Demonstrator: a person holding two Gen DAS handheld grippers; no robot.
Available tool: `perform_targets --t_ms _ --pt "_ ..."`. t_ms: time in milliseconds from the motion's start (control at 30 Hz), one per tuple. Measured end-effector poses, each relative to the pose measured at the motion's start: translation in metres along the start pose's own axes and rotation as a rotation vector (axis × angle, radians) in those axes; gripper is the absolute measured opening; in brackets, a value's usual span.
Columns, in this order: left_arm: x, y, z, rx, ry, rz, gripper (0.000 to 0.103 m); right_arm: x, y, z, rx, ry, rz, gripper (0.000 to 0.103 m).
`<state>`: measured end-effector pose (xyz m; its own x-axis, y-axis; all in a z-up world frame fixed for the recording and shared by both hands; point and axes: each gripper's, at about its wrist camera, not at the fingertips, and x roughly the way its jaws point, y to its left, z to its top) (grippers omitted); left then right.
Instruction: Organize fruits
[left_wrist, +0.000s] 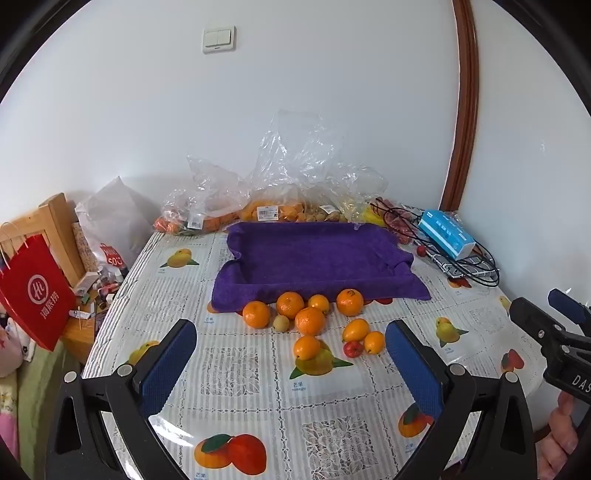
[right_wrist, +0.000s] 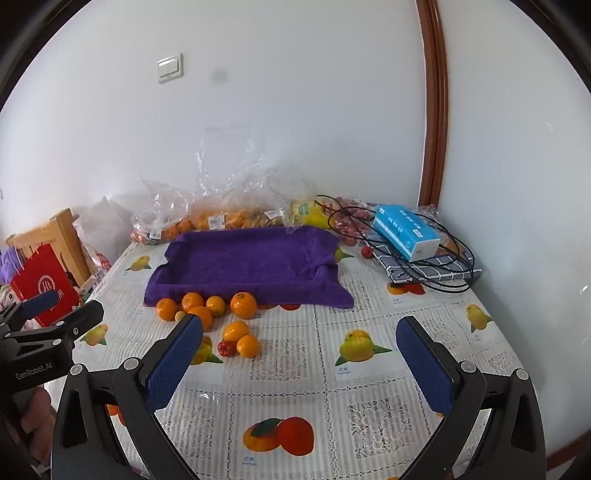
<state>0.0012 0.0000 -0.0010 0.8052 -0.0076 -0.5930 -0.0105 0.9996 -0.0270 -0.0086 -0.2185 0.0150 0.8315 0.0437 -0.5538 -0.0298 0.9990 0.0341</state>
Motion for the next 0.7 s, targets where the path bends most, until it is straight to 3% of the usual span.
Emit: perform_targets --t_ms 233,367,700 --pt "-0.006 0.007 -0.001 -0.037 -0.024 -0.014 0.103 -0.007 0.000 -0.005 0.013 0.018 0.006 0.103" --pt "-0.010 0.001 0.001 -0.010 -0.011 0.001 0.103 -0.007 -0.006 0.006 0.026 0.027 0.008 0.103" --pt "-0.009 -0.002 -0.002 -0.008 -0.015 0.010 0.103 -0.008 -0.005 -0.004 0.027 0.025 0.014 0.103"
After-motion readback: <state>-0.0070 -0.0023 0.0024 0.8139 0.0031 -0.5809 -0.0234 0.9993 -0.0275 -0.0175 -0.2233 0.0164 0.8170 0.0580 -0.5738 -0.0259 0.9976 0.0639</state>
